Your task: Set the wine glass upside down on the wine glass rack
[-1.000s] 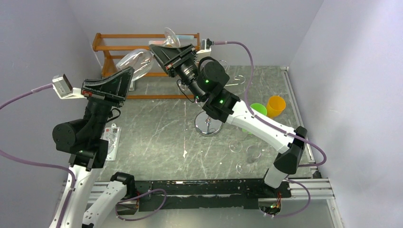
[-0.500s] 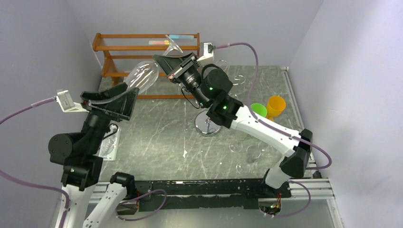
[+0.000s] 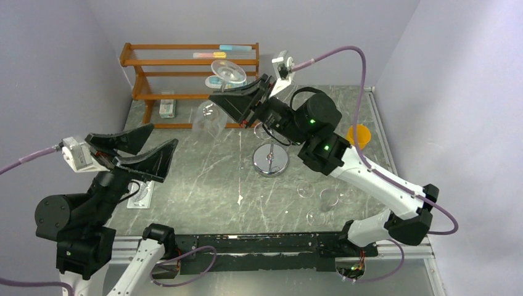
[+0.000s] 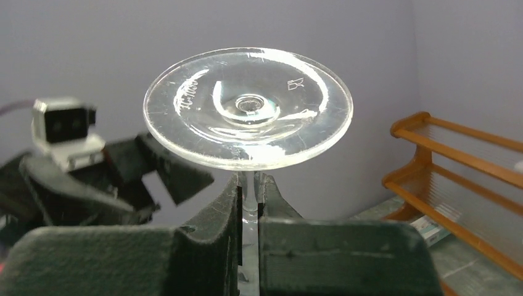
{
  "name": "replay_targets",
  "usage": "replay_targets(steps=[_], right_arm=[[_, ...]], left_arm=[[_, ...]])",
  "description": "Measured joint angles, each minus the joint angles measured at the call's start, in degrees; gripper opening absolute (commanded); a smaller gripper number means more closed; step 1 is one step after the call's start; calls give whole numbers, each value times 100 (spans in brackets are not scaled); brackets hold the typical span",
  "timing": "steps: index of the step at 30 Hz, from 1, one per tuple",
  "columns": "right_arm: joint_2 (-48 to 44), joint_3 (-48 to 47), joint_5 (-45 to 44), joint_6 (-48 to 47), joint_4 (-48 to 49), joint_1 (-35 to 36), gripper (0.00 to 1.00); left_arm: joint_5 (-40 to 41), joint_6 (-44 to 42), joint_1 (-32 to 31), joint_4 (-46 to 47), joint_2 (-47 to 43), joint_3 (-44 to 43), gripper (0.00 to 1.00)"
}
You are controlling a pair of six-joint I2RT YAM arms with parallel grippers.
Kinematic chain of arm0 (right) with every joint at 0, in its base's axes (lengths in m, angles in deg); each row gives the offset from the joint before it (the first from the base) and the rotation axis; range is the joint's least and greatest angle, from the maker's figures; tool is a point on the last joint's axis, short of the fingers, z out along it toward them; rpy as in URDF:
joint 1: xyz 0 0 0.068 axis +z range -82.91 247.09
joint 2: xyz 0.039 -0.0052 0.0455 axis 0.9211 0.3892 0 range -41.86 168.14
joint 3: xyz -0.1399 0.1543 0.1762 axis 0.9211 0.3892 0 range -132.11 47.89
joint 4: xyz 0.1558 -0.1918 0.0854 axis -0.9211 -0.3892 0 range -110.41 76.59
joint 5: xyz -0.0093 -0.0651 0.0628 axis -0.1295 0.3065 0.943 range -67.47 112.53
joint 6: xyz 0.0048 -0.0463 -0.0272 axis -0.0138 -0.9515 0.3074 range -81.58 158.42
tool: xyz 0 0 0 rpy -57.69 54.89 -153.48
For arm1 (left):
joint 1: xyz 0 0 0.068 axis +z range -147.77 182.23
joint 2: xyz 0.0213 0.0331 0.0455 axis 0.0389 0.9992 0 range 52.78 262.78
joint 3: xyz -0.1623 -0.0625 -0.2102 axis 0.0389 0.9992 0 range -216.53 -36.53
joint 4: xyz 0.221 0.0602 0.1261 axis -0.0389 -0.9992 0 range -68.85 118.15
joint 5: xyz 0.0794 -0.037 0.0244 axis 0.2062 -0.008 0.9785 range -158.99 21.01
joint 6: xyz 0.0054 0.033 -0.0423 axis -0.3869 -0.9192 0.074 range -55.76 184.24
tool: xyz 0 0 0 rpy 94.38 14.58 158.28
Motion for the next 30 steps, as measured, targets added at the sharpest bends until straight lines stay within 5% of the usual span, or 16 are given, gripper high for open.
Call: replay_targets(steps=[10, 15, 25, 30], right_arm=[[-184, 98, 1801, -1073, -785, 7, 0], [11, 216, 2269, -1080, -922, 28, 0], [291, 328, 2498, -927, -946, 131, 0], [306, 328, 2522, -887, -968, 168, 0]], left_arm=[[-1891, 511, 0, 1272, 1233, -44, 94], [-2400, 887, 0, 1853, 1561, 118, 69], [-3171, 1266, 0, 2710, 1648, 612, 40], [-3342, 1370, 0, 3075, 1644, 776, 7]])
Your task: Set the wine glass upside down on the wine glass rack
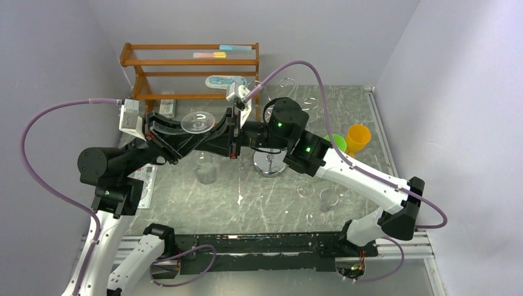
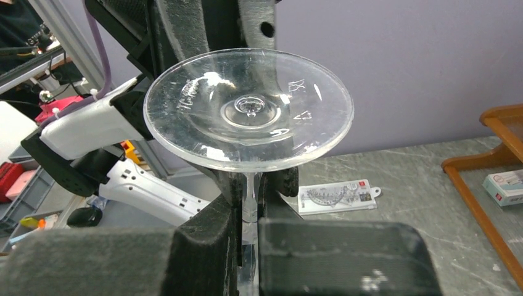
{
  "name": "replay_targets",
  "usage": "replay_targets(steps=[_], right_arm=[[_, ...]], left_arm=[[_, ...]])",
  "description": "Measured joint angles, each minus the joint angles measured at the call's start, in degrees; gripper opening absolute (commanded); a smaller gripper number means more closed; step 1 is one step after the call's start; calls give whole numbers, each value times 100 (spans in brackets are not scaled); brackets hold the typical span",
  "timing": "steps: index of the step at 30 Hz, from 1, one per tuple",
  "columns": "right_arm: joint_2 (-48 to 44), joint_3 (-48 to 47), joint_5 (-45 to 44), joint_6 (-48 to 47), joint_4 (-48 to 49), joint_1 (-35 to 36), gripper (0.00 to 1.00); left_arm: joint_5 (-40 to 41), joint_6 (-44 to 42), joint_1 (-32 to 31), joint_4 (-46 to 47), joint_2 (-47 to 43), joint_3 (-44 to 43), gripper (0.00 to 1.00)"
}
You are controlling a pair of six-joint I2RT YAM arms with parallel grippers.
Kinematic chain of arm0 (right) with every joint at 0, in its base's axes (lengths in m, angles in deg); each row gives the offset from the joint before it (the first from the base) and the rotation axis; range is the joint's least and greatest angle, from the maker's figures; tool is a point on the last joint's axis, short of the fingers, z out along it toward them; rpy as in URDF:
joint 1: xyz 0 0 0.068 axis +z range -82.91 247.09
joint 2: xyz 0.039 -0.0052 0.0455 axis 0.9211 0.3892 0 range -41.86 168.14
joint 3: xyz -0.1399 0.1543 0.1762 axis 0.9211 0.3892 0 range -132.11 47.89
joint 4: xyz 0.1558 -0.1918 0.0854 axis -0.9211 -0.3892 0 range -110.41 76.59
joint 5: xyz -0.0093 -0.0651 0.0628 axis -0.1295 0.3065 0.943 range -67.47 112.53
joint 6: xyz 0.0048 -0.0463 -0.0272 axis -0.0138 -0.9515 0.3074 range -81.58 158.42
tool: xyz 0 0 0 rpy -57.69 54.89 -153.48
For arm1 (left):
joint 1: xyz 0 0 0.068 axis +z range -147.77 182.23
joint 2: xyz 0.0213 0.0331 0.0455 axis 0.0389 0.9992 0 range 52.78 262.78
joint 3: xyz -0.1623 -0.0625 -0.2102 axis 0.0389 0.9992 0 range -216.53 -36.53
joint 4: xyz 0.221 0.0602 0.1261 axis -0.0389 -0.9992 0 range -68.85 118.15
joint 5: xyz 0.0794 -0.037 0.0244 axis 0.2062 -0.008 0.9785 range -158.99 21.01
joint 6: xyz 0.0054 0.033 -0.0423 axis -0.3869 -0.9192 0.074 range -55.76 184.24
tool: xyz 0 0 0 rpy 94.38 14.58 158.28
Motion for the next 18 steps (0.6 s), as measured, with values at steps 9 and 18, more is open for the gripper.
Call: replay_targets(steps=[9, 18], right_arm=[[-79, 210, -35, 186, 184, 48, 62], [-975, 817, -752, 649, 214, 74, 87]], left_arm=[[39, 0, 0, 708, -251, 540, 5], [120, -708, 0, 763, -313, 673, 5]])
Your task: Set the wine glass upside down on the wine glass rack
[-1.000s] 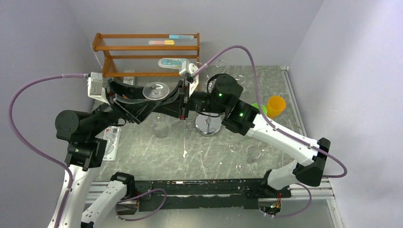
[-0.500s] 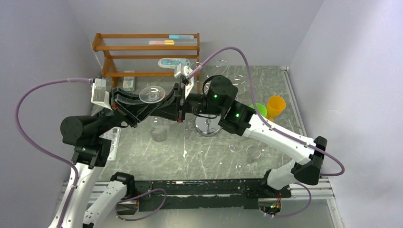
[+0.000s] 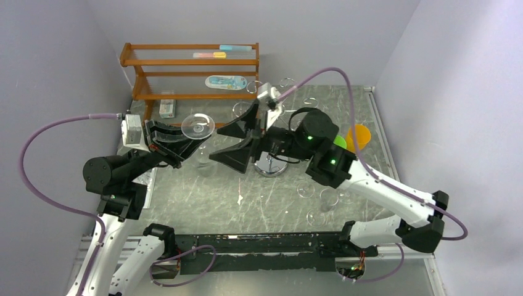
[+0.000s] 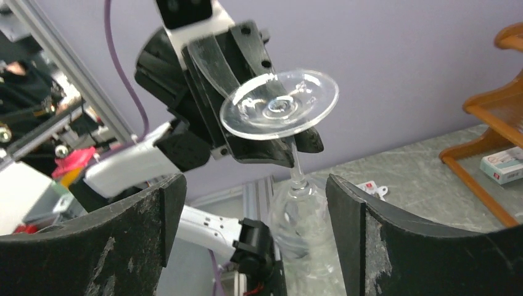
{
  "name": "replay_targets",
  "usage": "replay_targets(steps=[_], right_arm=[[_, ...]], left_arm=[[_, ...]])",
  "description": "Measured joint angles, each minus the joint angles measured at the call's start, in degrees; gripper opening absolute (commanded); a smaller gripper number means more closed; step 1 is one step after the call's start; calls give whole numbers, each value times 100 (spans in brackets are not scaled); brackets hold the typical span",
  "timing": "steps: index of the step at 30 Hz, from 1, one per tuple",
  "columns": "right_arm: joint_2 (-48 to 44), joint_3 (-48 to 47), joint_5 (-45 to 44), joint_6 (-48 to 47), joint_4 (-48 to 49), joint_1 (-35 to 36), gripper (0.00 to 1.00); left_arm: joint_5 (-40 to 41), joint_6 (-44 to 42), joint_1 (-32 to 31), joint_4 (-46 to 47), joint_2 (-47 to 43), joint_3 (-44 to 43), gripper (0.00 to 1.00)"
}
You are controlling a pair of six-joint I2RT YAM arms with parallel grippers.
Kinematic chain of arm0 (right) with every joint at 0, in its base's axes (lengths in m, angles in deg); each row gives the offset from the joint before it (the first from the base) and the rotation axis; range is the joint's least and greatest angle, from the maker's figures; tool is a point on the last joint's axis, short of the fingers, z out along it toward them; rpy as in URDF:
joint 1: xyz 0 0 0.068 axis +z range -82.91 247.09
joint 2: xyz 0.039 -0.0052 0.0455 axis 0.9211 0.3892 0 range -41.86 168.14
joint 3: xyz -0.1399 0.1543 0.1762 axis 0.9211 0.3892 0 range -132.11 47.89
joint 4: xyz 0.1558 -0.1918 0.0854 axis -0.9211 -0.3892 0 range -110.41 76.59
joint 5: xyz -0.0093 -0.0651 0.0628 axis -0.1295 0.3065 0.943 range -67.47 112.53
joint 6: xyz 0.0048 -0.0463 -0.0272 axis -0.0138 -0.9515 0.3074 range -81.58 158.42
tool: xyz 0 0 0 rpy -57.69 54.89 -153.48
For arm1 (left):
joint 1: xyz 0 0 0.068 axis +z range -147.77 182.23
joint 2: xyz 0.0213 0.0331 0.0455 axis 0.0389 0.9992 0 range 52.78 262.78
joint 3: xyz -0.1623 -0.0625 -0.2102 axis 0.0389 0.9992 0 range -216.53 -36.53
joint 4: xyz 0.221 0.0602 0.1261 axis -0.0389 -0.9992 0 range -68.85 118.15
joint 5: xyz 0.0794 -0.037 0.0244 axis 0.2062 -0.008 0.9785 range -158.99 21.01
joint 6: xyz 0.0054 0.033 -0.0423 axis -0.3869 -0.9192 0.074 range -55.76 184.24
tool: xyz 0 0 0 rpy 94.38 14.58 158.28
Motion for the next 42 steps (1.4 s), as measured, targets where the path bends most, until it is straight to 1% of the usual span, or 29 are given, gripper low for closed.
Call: replay_targets(steps=[4, 8, 12, 14, 15, 20, 23, 25, 26, 29, 32, 40, 42], right_arm=[[-304, -96, -507, 540, -190, 0, 85], [-120, -662, -1161, 1543, -560, 0, 82], [125, -1016, -1652, 2450, -988, 0, 76], [243, -1095, -1801, 2785, -1193, 0, 70], [319, -1169, -1843, 2922, -1311, 0, 64], [564, -1283, -1836, 3467, -1484, 0, 27], [562, -1290, -1803, 3703, -1438, -2, 0], [544, -1268, -1805, 3976, -1429, 0, 0], [531, -1244, -1792, 4111, -1436, 0, 0], [527, -1231, -1790, 4354, -1488, 0, 0], [527, -1231, -1788, 4452, -1576, 0, 0], [450, -1163, -1786, 4548, -1576, 0, 0], [431, -1139, -1792, 4559, -1591, -2, 0]], left_arm=[[-13, -424, 0, -15, 26, -20, 5], [-31, -787, 0, -9, 125, -57, 5], [-125, -820, 0, 170, 245, -52, 5], [-168, -839, 0, 229, 269, -52, 5], [-184, -859, 0, 247, 269, -52, 5], [-256, -964, 0, 280, 269, -50, 5], [-273, -1084, 13, 262, 267, -28, 5], [-319, -1237, 13, 289, 240, 7, 6], [-356, -1325, 13, 295, 223, 28, 8], [-372, -1502, 11, 192, 170, 50, 22], [-354, -1692, 9, -129, 98, 50, 33], [-197, -2103, 11, -1185, 116, 46, 43], [-186, -2170, 11, -1360, 168, 9, 54]])
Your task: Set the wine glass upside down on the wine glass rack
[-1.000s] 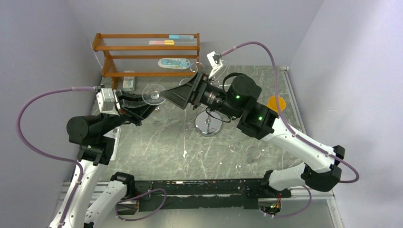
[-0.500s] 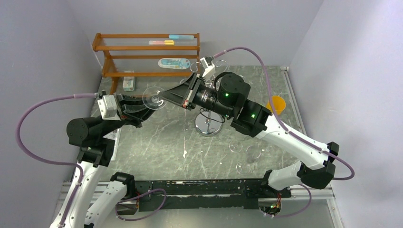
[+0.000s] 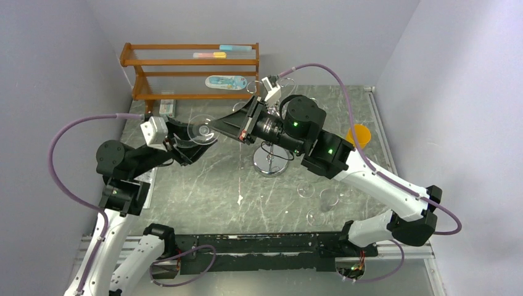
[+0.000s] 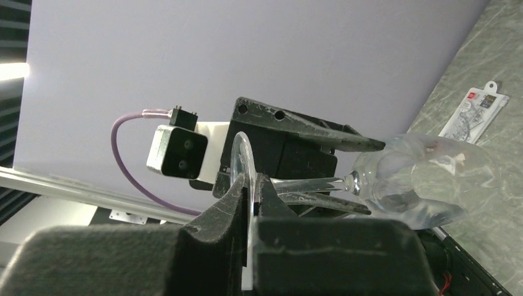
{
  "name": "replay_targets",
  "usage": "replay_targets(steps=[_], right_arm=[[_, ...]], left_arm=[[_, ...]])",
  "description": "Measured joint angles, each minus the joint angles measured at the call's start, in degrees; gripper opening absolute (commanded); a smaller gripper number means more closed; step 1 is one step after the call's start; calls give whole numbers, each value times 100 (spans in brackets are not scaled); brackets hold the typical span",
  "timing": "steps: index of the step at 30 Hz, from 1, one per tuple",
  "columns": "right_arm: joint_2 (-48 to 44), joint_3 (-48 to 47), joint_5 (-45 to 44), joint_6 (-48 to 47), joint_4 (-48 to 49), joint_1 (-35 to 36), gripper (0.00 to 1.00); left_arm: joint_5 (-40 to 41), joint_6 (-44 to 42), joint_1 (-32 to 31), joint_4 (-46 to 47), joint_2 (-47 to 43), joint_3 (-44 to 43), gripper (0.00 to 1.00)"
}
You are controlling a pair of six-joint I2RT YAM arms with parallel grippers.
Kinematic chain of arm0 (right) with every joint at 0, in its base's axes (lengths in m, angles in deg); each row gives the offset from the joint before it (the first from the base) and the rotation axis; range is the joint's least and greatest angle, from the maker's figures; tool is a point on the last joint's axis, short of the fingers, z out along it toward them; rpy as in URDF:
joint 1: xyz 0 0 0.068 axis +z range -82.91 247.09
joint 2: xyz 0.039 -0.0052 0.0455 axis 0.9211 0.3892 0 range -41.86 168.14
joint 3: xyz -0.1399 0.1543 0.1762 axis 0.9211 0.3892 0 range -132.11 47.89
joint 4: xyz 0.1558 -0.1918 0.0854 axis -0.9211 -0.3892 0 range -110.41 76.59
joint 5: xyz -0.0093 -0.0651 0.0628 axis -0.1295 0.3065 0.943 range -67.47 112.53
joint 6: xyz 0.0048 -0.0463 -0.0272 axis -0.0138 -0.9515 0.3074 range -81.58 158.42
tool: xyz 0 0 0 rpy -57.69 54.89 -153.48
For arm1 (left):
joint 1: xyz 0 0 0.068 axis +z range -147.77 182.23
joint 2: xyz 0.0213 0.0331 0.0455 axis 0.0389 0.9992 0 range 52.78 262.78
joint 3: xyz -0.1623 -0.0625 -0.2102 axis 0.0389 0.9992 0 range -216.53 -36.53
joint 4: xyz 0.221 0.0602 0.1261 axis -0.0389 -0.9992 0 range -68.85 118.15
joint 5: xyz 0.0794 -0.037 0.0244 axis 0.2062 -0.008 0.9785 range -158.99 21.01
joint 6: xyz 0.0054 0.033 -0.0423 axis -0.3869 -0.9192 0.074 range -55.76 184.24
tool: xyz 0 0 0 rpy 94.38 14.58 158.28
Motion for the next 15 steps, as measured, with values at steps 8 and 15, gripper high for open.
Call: replay_targets(steps=[8, 15], right_arm=[[-55, 66, 42, 122, 109, -28, 0], [-31, 195, -33, 240, 96, -90, 0]], left_arm=[[136, -258, 0, -645, 203, -269, 59], [-203, -527, -46, -717, 173, -308, 5]])
